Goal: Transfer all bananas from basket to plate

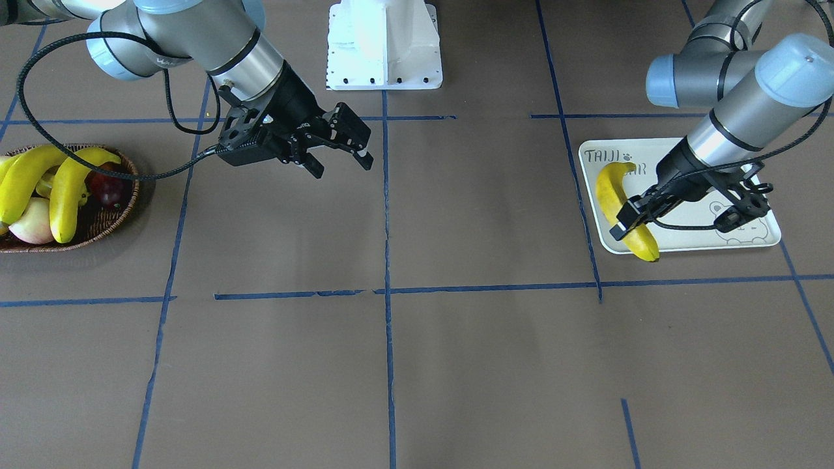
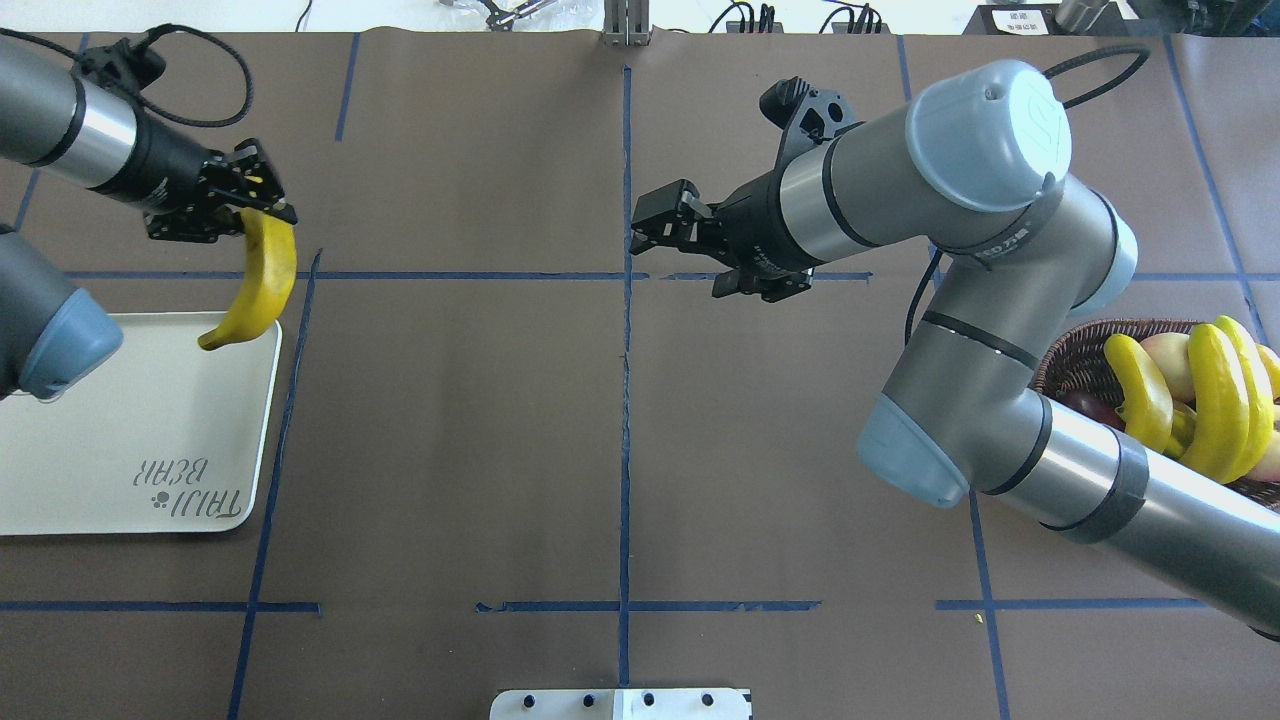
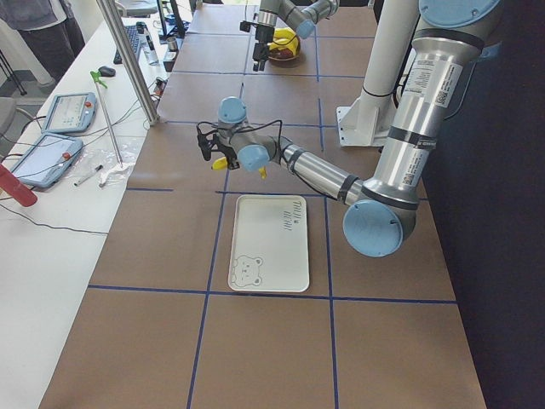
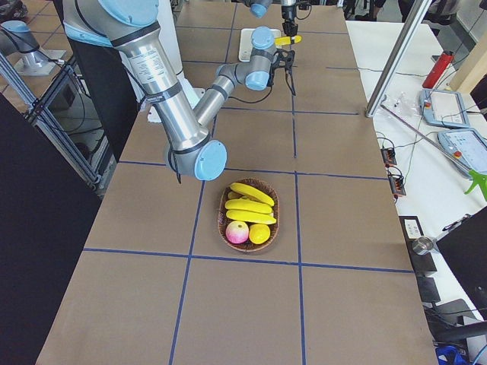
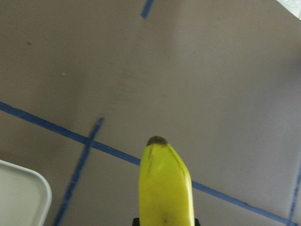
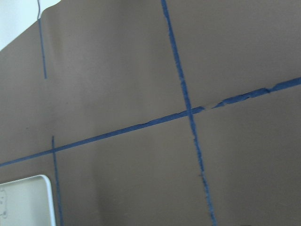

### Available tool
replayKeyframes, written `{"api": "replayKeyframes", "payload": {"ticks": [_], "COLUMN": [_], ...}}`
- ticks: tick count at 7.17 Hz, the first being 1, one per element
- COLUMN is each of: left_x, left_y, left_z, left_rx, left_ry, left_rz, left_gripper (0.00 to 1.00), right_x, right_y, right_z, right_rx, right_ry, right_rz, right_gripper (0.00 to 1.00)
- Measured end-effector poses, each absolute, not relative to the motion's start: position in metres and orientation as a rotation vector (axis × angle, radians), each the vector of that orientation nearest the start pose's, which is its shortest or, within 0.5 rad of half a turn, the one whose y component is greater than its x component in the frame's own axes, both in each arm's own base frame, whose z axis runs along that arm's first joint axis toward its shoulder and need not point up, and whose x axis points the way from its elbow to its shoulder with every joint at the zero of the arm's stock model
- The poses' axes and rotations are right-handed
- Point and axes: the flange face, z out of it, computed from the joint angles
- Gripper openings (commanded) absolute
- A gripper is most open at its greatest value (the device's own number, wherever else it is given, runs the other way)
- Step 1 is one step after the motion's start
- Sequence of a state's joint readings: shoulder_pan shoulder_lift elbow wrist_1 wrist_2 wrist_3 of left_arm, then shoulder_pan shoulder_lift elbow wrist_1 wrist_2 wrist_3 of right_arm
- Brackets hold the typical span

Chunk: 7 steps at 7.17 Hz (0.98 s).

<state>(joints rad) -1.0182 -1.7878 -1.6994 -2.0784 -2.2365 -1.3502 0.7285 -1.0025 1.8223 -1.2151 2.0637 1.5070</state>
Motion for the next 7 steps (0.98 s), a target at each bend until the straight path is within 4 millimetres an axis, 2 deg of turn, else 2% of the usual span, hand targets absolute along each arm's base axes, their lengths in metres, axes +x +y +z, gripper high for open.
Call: {"api": "replayKeyframes", "payload": {"ticks": [2,3,5,6,7], "left_x": [0.206,0.194,0.178,0.174,0.174], "left_y": [-0.498,-0.481,-0.460,-0.456,-0.455], "left_z": [0.527,0.562,0.621,0.646,0.664], "left_rx": [-0.060,-0.083,-0.100,-0.093,-0.085], "left_ry": [0.900,0.854,0.779,0.766,0.766], "left_rz": [-0.412,-0.410,-0.404,-0.398,-0.392], "left_gripper": [0.02,0.03,0.05,0.09,0.21], "right_x": [-0.360,-0.334,-0.285,-0.272,-0.265], "right_y": [-0.512,-0.528,-0.549,-0.554,-0.556], "right_z": [0.226,0.249,0.286,0.295,0.298], "right_rx": [0.055,0.062,0.077,0.083,0.087], "right_ry": [-1.041,-0.977,-0.907,-0.896,-0.894], "right_rz": [0.210,0.156,0.074,0.058,0.053], "right_gripper": [1.00,1.00,1.00,1.00,1.00]}}
